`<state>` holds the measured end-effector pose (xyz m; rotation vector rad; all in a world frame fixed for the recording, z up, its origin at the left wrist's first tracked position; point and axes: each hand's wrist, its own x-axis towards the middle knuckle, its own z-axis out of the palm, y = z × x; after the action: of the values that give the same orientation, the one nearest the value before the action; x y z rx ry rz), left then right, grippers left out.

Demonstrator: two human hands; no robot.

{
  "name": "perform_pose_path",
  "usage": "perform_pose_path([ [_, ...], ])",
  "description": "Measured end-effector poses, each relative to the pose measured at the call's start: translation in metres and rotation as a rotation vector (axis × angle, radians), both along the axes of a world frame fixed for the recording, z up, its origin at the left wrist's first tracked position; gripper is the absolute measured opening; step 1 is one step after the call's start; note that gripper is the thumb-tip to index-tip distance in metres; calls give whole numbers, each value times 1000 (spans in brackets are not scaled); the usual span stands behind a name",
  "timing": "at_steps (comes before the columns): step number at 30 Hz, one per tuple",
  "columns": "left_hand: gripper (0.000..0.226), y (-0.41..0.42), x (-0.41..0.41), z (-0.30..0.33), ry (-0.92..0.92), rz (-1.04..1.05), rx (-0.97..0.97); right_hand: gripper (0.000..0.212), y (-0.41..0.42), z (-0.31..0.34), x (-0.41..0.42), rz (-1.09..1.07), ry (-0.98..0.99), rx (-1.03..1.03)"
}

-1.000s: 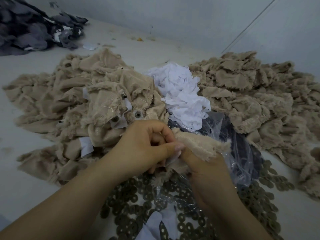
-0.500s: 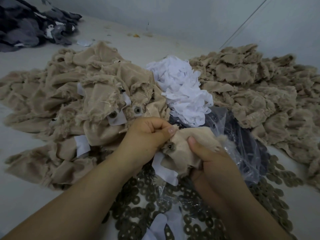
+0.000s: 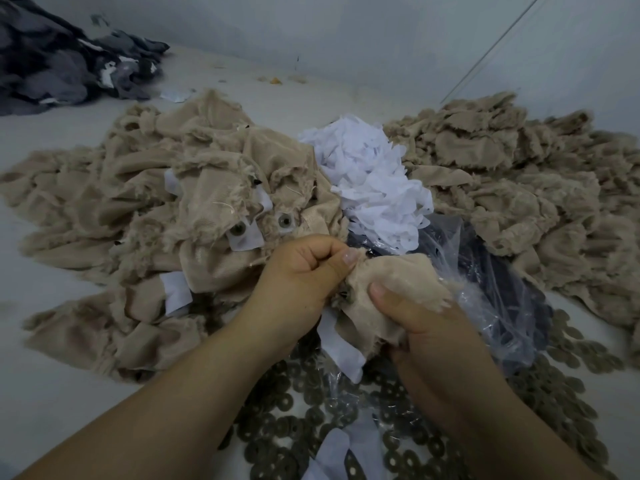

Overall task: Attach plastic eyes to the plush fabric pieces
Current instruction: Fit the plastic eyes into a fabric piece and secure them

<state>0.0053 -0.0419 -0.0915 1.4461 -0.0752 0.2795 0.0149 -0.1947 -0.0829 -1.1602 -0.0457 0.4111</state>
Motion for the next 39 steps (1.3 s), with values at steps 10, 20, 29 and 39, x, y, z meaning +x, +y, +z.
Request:
perform_pose_path([
  [10, 24, -3, -10, 2, -64, -16, 31, 37, 2, -2, -1, -10, 45, -43],
  [20, 25, -6, -10, 1, -93, 23, 163, 43, 7, -1, -3, -5, 65, 54],
  [29, 26, -5, -10, -1, -132, 88, 246, 34, 5, 4, -3, 41, 102, 3],
  [39, 28, -5, -12, 2, -84, 6, 144, 35, 6, 6, -4, 49, 148, 54],
])
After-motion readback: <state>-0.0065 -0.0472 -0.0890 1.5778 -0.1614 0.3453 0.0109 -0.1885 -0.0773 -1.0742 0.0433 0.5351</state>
